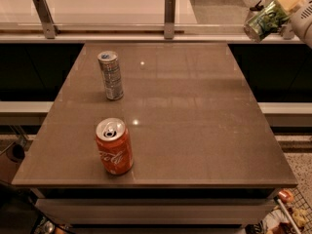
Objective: Place green can upright
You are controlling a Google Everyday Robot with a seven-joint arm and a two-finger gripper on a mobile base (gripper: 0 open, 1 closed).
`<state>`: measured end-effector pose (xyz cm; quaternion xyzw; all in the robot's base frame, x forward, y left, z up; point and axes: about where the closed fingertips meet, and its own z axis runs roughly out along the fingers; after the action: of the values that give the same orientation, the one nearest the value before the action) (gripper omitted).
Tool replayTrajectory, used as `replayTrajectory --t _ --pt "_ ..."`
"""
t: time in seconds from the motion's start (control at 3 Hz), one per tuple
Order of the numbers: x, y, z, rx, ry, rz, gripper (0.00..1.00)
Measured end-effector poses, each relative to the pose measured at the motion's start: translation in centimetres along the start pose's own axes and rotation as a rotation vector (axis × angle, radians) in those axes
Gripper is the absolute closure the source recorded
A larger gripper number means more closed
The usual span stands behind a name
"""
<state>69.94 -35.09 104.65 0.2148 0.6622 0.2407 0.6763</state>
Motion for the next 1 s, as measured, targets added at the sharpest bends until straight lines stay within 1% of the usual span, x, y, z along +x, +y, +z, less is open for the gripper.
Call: replayTrajectory --t 0.33,0.67,1.0 --pt "-0.8 -4.8 -1.1 0.046 0.007 -0.095 1.0" --pt "1.3 -7.5 -2.4 0.056 0.047 -0.308 1.0" --pt "1.9 -5.0 -1.9 0.009 0.048 -0.356 1.0"
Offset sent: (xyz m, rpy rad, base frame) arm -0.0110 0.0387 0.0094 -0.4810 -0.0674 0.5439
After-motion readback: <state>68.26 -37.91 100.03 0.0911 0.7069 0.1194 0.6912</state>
